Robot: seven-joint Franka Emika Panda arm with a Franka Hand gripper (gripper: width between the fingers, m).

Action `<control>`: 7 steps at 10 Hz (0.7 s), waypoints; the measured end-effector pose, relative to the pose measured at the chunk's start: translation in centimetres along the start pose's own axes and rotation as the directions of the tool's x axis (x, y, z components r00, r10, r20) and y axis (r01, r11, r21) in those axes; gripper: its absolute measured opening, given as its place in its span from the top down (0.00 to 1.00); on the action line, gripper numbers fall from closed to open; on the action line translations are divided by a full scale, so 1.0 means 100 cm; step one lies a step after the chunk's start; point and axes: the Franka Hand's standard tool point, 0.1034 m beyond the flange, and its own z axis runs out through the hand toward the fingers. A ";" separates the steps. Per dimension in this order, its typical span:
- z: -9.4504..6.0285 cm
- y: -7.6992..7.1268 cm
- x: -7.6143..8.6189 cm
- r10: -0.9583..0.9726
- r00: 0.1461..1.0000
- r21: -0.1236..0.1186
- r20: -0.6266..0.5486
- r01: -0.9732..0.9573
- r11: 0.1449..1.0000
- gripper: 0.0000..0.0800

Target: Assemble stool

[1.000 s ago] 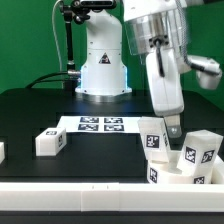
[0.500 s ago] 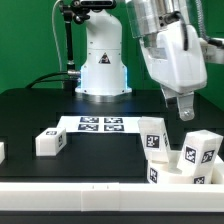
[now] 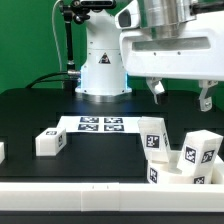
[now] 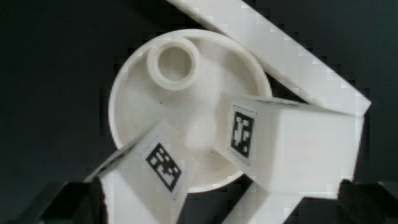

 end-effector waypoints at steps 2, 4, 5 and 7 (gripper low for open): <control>0.000 -0.001 -0.002 -0.179 0.984 -0.019 -0.013 0.178 0.984 0.19; 0.000 -0.001 -0.001 -0.317 0.948 -0.021 -0.011 0.317 0.948 0.19; 0.000 -0.001 0.000 -0.401 0.916 -0.022 -0.009 0.401 0.916 0.19; 0.000 0.002 0.001 -0.628 0.779 -0.043 0.000 0.627 0.778 0.19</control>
Offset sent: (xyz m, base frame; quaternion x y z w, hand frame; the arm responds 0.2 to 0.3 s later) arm 0.0000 0.0000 0.0000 0.0000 0.0000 -0.1938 0.9810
